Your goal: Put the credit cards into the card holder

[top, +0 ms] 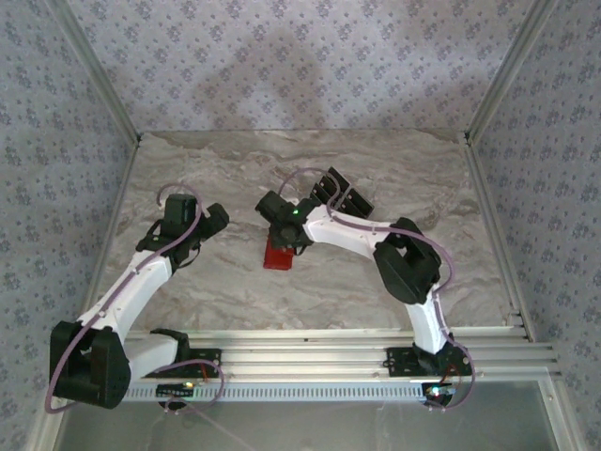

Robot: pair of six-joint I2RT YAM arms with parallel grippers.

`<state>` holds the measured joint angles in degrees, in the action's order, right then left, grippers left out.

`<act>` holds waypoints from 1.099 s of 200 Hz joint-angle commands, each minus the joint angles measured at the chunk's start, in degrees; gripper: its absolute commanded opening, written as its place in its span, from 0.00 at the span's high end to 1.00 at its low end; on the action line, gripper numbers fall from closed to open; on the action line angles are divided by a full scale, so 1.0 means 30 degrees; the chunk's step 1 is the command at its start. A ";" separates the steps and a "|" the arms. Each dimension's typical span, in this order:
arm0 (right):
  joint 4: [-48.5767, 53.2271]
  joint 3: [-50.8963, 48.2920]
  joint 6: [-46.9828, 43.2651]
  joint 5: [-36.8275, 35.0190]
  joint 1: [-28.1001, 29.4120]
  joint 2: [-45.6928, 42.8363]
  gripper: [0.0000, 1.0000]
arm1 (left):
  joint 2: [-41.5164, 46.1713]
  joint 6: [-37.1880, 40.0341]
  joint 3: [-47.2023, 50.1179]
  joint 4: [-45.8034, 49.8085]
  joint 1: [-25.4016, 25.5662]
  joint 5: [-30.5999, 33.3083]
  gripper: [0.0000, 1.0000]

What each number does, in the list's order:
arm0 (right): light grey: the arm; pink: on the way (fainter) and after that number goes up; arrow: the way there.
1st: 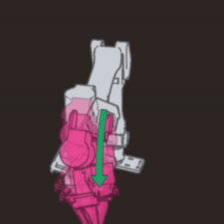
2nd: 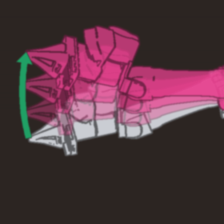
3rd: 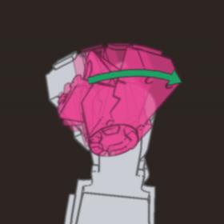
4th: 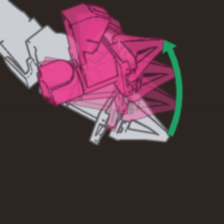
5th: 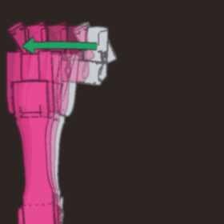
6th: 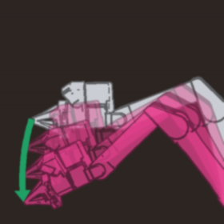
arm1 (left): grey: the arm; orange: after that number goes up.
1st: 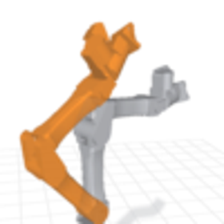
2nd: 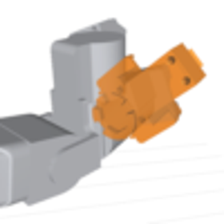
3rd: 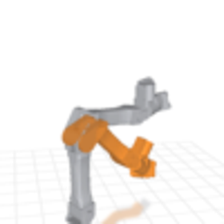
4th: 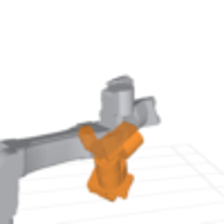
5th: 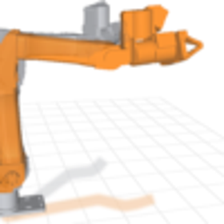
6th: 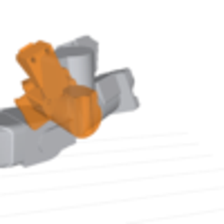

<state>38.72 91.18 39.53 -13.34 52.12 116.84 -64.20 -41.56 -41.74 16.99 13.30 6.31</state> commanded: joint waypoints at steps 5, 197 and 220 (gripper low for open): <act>0.1572 0.1493 0.1219 -0.0896 0.0237 0.1209 0.42 | 0.0183 -0.0463 0.0045 0.0228 0.0166 0.0586 0.00; 0.3149 0.2773 0.1542 -0.2404 0.1310 0.3330 0.53 | 0.0425 -0.0415 0.0494 -0.0314 0.0166 0.0477 0.00; 0.3065 0.2582 0.1493 -0.2466 0.1358 0.3207 0.56 | 0.0427 -0.0413 0.0443 -0.0246 0.0167 0.0521 0.00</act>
<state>45.36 98.85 44.07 -18.87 55.55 126.02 -63.75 -42.74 -40.34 16.53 13.30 6.96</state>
